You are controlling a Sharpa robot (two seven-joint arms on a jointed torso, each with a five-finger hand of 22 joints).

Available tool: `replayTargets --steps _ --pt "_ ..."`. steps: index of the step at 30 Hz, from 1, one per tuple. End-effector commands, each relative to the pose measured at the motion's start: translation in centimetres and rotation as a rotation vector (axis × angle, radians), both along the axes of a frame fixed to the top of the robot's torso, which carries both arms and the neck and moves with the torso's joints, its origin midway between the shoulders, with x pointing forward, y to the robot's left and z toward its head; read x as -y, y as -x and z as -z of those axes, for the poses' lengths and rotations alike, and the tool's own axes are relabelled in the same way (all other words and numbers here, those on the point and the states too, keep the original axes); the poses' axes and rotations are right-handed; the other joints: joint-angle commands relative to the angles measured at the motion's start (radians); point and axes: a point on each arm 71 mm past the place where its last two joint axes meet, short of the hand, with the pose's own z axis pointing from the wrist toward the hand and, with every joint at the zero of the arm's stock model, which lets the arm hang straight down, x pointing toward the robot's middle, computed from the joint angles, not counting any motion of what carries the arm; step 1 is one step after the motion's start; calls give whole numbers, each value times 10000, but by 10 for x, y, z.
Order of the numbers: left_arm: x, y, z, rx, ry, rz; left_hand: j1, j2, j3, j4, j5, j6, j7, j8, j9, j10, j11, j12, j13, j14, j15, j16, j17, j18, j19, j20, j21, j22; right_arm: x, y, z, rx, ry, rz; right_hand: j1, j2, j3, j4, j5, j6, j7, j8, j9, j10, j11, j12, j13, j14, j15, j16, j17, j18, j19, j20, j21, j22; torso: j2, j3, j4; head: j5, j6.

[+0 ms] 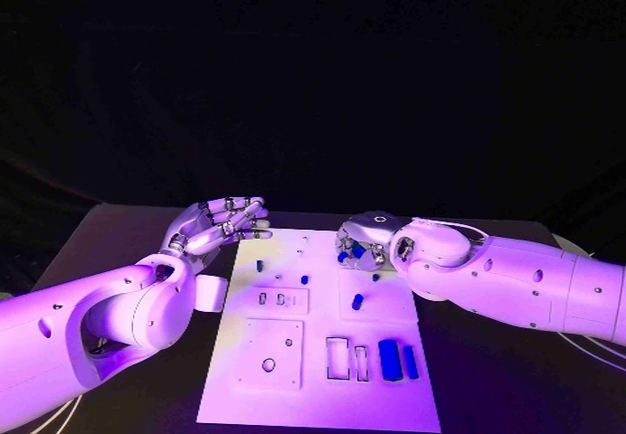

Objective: Assemble the parts on the task board

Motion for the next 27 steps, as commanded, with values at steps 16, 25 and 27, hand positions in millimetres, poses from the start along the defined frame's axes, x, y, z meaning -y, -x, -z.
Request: replayTargets --steps 16,25,27 --pt "1 0 -2 71 66 246 -109 25 -48 9 -13 -37 326 -47 -10 58 40 -53 -15 51 11 29 16 129 65 1 49 13 -20 -16 -22 1570 -1375 403 -120 116 84 69 33 27 -27 113 201 110 -14 25 13 367 -106 263 232 -144 211 -57 228 506 43 -20 44 -36 132" --pt "4 0 -2 66 87 307 -110 34 -53 9 -13 -43 330 -54 -13 58 42 -71 -15 48 12 27 25 128 78 -4 65 19 -40 -24 -19 1502 -1547 225 -171 92 83 88 44 -14 -12 115 235 103 -1 6 16 386 -96 341 321 -163 261 -54 287 603 52 -13 44 -20 105" --pt "4 0 -2 65 91 321 -111 35 -54 9 -13 -43 331 -55 -14 59 43 -72 -14 48 12 26 26 128 78 -4 66 20 -43 -25 -17 1395 -1519 192 -171 92 83 88 44 -14 -12 115 235 103 -1 6 16 386 -96 341 321 -163 261 -54 287 603 55 -18 53 -12 106"
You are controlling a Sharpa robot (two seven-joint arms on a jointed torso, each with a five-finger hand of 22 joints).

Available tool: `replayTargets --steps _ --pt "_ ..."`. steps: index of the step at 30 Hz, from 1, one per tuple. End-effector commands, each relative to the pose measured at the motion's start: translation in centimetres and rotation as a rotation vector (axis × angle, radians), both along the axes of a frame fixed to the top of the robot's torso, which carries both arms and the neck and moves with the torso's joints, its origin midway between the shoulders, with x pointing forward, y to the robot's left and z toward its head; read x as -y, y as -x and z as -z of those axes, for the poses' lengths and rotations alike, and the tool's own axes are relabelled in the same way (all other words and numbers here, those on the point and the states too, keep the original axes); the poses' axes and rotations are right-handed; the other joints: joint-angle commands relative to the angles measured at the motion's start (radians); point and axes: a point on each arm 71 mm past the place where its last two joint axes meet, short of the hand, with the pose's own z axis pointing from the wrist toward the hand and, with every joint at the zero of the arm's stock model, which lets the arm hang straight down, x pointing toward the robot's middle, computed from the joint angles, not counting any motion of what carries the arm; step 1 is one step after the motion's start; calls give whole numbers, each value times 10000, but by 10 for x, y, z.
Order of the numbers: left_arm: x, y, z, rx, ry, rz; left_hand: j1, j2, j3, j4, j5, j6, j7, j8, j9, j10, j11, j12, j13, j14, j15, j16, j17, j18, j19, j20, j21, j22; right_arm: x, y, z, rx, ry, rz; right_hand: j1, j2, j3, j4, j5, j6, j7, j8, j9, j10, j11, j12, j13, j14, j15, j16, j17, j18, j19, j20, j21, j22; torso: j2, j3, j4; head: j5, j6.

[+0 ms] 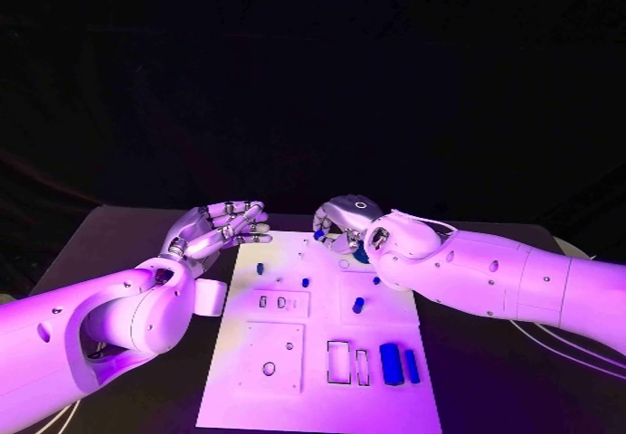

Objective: Assemble the parts on the task board

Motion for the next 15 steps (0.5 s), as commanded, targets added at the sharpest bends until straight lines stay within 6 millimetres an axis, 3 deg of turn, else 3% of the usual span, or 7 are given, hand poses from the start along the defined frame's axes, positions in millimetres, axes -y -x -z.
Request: replayTargets --steps 1,15 --pt "4 0 -2 101 84 256 -71 -6 -55 10 -13 -43 331 -55 -15 59 42 -30 -15 48 12 27 10 131 79 -4 68 12 -3 -2 2 -95 -113 -95 -80 -14 38 51 38 -39 46 61 236 10 19 -51 6 352 -59 69 9 -164 63 3 63 610 7 -6 12 26 -18" --pt "3 -2 -2 99 74 248 -80 -13 -69 11 -14 -45 333 -58 -17 61 44 -39 -14 45 13 25 16 130 84 -6 76 15 -13 -6 8 -351 -48 -203 -130 -49 25 67 34 -98 62 50 265 -11 32 -75 8 356 -47 110 40 -166 63 11 76 629 13 -5 -13 76 -46"
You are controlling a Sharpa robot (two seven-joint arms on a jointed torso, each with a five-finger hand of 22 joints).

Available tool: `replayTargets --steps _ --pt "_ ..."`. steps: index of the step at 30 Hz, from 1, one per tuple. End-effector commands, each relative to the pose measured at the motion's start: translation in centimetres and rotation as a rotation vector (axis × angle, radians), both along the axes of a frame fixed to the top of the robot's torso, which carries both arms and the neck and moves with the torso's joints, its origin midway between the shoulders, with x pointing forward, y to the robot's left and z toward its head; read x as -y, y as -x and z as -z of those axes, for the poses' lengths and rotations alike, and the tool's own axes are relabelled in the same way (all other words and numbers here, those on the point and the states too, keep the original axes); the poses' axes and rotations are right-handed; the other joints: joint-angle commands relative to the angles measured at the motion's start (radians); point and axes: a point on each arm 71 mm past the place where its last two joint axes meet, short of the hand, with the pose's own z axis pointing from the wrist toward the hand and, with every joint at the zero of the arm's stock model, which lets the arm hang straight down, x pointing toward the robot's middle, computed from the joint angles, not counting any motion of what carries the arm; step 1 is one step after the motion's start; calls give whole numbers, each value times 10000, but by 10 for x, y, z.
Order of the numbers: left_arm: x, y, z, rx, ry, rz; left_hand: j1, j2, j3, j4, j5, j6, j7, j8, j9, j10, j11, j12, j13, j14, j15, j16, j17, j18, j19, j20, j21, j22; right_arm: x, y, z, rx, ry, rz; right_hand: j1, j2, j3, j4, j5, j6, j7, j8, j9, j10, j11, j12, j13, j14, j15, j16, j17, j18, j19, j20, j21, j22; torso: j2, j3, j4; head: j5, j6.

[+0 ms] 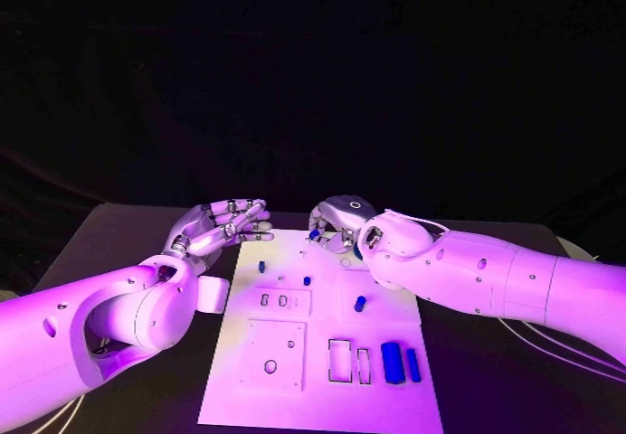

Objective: Assemble the parts on the task board

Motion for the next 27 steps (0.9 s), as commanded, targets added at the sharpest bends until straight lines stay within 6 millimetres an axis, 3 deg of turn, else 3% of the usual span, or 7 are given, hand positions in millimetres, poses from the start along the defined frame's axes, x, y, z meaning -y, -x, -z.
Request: replayTargets --steps 1,9,27 --pt "3 0 -2 108 82 252 -81 -13 -69 11 -14 -45 333 -58 -9 26 10 -30 -14 45 13 25 17 130 84 -6 39 16 -3 0 3 -165 58 -170 -90 -7 -1 40 35 -31 34 18 260 -10 31 -40 15 356 -47 60 16 -166 64 11 38 631 9 5 -14 19 -4" --pt "4 -1 -2 111 87 272 -85 -13 -75 12 -14 -44 332 -60 -9 28 10 -35 -14 43 14 23 21 129 86 -7 44 18 -9 -1 5 -202 41 -224 -98 -10 1 43 37 -53 39 11 267 -17 35 -47 15 360 -44 83 43 -170 74 14 50 652 12 -4 11 13 6" --pt "4 -2 -3 124 88 276 -90 -12 -86 12 -14 -43 330 -62 -10 34 10 -45 -12 39 15 20 28 128 89 -9 52 21 -14 -8 17 -456 263 -8 -167 -41 7 73 20 -186 87 -39 299 -108 79 -114 10 342 -10 95 12 -155 19 37 18 598 23 -3 1 45 5"
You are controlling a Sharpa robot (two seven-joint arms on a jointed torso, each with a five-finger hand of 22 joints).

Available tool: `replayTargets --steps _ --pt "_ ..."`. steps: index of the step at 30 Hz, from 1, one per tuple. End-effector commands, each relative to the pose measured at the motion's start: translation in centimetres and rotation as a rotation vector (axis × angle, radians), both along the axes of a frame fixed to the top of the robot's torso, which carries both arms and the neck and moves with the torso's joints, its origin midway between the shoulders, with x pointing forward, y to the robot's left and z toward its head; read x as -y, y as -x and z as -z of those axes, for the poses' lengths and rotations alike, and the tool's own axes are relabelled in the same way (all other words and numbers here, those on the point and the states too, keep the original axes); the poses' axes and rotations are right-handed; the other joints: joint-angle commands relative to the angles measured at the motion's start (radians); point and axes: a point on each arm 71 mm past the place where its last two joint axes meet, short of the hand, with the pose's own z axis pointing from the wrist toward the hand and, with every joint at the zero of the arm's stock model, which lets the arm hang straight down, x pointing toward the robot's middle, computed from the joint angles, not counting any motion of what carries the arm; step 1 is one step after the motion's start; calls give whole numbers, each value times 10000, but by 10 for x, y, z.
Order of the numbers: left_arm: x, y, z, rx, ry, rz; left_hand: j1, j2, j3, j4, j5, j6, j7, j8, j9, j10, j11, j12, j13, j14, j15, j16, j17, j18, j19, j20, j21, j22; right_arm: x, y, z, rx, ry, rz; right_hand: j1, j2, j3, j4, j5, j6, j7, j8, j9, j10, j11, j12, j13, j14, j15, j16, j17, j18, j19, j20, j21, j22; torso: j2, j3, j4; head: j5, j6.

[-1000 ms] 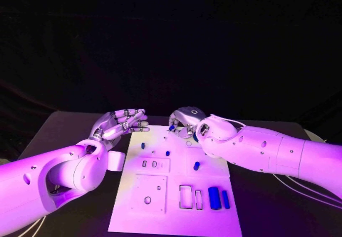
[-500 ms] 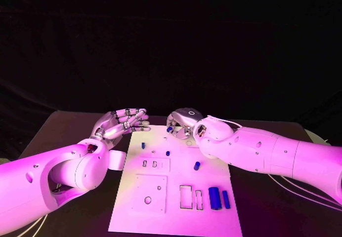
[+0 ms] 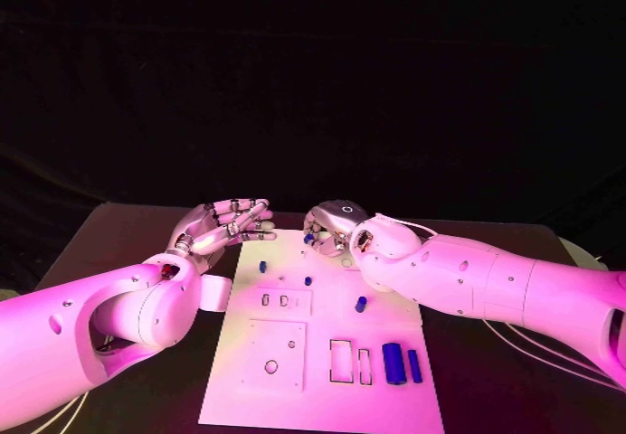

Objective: Assemble the parts on the task board

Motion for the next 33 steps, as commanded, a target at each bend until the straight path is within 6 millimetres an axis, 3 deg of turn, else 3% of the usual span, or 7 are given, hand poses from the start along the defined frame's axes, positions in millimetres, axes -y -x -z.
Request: replayTargets --steps 1,4,8,20,27,29,33 --pt "3 0 -2 120 76 218 -90 -11 -57 -16 -14 -43 330 -62 -12 34 10 -45 -12 39 15 21 8 128 89 -9 53 13 0 -1 5 -217 236 -8 -139 -12 12 75 33 -101 43 -9 29 -72 34 -69 -13 336 1 49 -31 -154 12 47 16 589 5 4 -2 17 -15" --pt "3 0 -2 122 76 218 -90 -11 -57 -16 -14 -43 330 -62 -12 34 10 -45 -12 39 15 21 8 128 89 -9 53 13 0 -1 5 -142 179 0 -196 -82 15 92 21 -318 123 -137 12 -123 86 -104 -11 320 40 61 -41 -148 -15 77 3 572 3 5 -9 19 -15" --pt "2 0 -2 123 70 203 -90 -10 -61 -18 -14 -42 329 -63 -12 37 9 -50 -11 38 15 19 12 128 92 -10 57 15 1 1 3 86 -30 -42 -602 -561 -282 276 -84 -1181 498 -701 -121 -907 426 -470 -134 122 334 -242 -570 -13 -485 307 -401 -51 5 14 -29 34 -12" --pt "-4 -1 -2 124 21 74 -90 -10 -61 -18 -14 -42 329 -63 -12 37 9 -51 -11 38 15 19 12 128 92 -11 58 15 26 17 -15 443 -612 -55 -610 -688 -696 355 -100 -1356 465 -893 -83 -1189 452 -420 -138 13 364 -407 -883 85 -739 411 -661 -385 -16 28 -87 37 52" --pt "-6 -2 -2 116 38 126 -86 -8 -68 -23 -14 -41 324 -65 -13 43 7 -60 -10 34 14 16 19 128 95 -13 66 17 80 25 -29 -157 -1110 732 -414 -612 -755 383 217 -759 174 -629 130 -56 120 358 188 153 124 -92 -489 -27 -355 248 -331 170 -42 61 -208 -22 98" --pt "-6 -2 -2 109 44 149 -77 -3 -66 -29 -13 -36 317 -63 -12 51 4 -62 -8 33 13 16 22 128 96 -14 69 19 94 28 -31 -365 -1127 923 -458 -813 -1054 352 549 -603 51 -483 231 769 -97 1125 654 254 -59 147 -143 -119 -85 83 -77 571 -42 69 -250 -44 113" --pt "-7 -3 -1 95 38 149 -58 8 -61 -43 -12 -27 307 -60 -11 66 -4 -67 -6 34 9 15 30 127 98 -17 77 21 114 33 -30 -893 -1106 1330 -506 -916 -1733 463 850 -779 -64 -314 417 762 -260 3305 2570 394 -211 549 429 -231 225 -112 220 1052 -37 91 -312 -22 110"
